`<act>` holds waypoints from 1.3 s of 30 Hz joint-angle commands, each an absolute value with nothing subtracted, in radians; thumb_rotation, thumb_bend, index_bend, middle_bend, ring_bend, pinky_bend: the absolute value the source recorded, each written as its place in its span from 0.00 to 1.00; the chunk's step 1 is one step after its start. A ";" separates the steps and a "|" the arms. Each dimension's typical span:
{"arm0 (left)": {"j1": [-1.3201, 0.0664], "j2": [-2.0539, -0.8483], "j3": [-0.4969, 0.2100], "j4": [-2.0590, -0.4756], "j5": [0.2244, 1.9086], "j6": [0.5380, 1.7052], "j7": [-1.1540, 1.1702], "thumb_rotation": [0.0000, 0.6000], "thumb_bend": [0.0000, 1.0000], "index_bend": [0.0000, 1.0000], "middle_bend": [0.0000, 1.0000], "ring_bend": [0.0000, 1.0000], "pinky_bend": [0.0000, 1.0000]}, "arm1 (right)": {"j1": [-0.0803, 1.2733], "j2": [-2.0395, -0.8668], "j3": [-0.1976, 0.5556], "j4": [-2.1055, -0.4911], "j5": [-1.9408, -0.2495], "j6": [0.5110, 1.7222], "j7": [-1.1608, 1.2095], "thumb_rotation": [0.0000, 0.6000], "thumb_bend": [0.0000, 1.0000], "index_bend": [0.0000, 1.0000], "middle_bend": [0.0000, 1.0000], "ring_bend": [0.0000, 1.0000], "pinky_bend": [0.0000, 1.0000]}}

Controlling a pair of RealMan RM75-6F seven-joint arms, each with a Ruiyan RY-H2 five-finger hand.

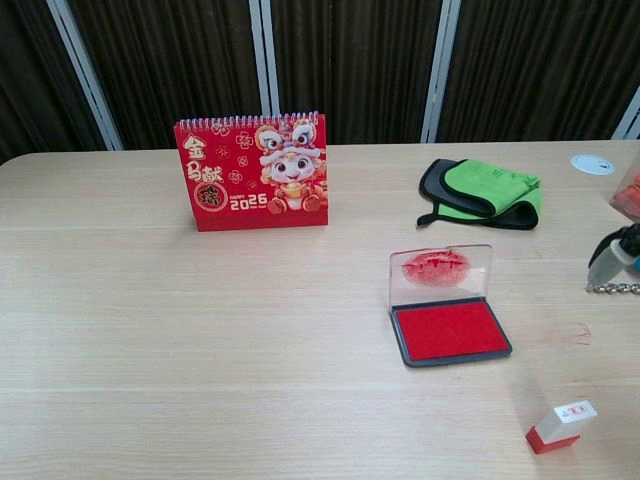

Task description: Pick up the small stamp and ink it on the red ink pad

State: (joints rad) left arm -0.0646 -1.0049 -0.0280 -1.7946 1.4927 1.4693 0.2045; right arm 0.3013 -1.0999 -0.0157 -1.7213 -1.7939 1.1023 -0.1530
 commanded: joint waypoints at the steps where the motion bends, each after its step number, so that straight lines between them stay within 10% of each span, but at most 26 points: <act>1: -0.066 -1.008 -0.030 -1.794 1.486 1.467 0.209 1.00 0.00 0.00 0.00 0.00 0.00 | 0.327 -1.156 -0.018 -1.722 -1.754 1.033 -0.222 1.00 0.01 0.26 0.26 0.79 1.00; 11: -0.067 -1.008 -0.027 -1.792 1.485 1.465 0.210 1.00 0.00 0.00 0.00 0.00 0.00 | 0.341 -1.259 -0.018 -1.699 -1.679 0.978 -0.322 1.00 0.21 0.34 0.36 0.79 1.00; 39: -0.071 -1.017 -0.024 -1.794 1.482 1.465 0.230 1.00 0.00 0.00 0.00 0.00 0.00 | 0.373 -1.386 -0.052 -1.620 -1.615 0.944 -0.398 1.00 0.25 0.42 0.43 0.79 1.00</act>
State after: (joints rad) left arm -0.0712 -1.0170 -0.0239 -1.7939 1.4815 1.4652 0.2298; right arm 0.3719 -1.3836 -0.0510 -1.6219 -1.6148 0.9441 -0.3967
